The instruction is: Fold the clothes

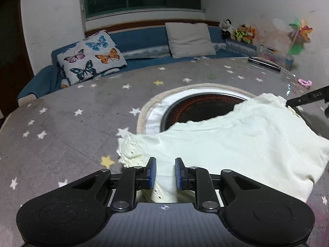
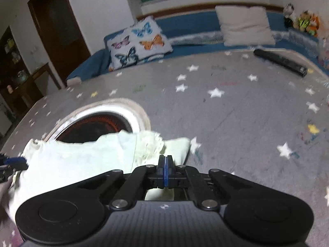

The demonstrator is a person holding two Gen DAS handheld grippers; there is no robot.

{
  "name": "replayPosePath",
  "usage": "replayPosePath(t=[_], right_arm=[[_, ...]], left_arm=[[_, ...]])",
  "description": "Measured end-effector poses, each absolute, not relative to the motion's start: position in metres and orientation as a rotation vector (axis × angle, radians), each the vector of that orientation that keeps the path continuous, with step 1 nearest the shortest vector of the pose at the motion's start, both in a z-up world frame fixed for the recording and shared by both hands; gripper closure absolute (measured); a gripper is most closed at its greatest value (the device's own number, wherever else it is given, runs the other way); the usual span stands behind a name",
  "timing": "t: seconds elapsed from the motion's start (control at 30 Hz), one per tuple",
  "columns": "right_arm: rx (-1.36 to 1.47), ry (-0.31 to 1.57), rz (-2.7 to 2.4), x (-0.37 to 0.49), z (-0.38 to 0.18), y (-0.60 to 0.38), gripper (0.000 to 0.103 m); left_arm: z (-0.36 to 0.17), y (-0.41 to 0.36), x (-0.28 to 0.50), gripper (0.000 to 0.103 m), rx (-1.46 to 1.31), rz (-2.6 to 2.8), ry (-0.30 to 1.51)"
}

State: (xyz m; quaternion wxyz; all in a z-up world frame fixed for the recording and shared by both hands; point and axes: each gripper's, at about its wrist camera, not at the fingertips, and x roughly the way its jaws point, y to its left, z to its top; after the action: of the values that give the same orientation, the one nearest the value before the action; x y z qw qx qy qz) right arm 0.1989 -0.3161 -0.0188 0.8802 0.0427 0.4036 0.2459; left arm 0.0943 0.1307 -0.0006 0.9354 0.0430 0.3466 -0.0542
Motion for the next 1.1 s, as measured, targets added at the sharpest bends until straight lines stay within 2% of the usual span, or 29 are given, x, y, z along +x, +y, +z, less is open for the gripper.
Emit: replayPosePath(t=[0.13, 0.23, 0.5, 0.53, 0.57, 0.6, 0.67, 0.83, 0.87, 1.0, 1.1], right_arm=[[0.122, 0.815, 0.555, 0.199, -0.013, -0.314, 0.09], [0.114, 0.809, 0.564, 0.201, -0.011, -0.307, 0.072], [0.123, 0.827, 0.548, 0.211, -0.026, -0.296, 0.072], [0.12, 0.821, 0.548, 0.211, -0.027, -0.294, 0.073], [0.115, 0.817, 0.549, 0.211, -0.027, -0.293, 0.077], [0.11, 0.813, 0.549, 0.21, -0.027, -0.291, 0.089], [0.094, 0.804, 0.545, 0.208, -0.027, -0.288, 0.095], [0.044, 0.734, 0.48, 0.198, -0.019, -0.285, 0.096], [0.044, 0.749, 0.472, 0.201, -0.023, -0.285, 0.095], [0.09, 0.767, 0.448, 0.208, -0.024, -0.293, 0.084], [0.098, 0.743, 0.432, 0.207, -0.014, -0.299, 0.083]], left_arm=[[0.002, 0.139, 0.1, 0.08, 0.074, -0.063, 0.703], [0.005, 0.145, 0.106, 0.08, 0.053, -0.049, 0.692], [0.005, 0.152, 0.122, 0.078, 0.034, -0.023, 0.689], [0.003, 0.151, 0.124, 0.08, 0.038, -0.025, 0.696], [0.001, 0.15, 0.125, 0.087, 0.044, -0.022, 0.699], [0.0, 0.149, 0.126, 0.089, 0.051, -0.019, 0.702], [-0.001, 0.148, 0.126, 0.093, 0.058, -0.012, 0.696], [-0.004, 0.147, 0.127, 0.094, 0.066, 0.0, 0.694], [-0.004, 0.147, 0.127, 0.091, 0.064, 0.0, 0.696], [0.004, 0.148, 0.122, 0.09, 0.056, 0.005, 0.668], [0.014, 0.143, 0.117, 0.089, 0.052, -0.004, 0.636]])
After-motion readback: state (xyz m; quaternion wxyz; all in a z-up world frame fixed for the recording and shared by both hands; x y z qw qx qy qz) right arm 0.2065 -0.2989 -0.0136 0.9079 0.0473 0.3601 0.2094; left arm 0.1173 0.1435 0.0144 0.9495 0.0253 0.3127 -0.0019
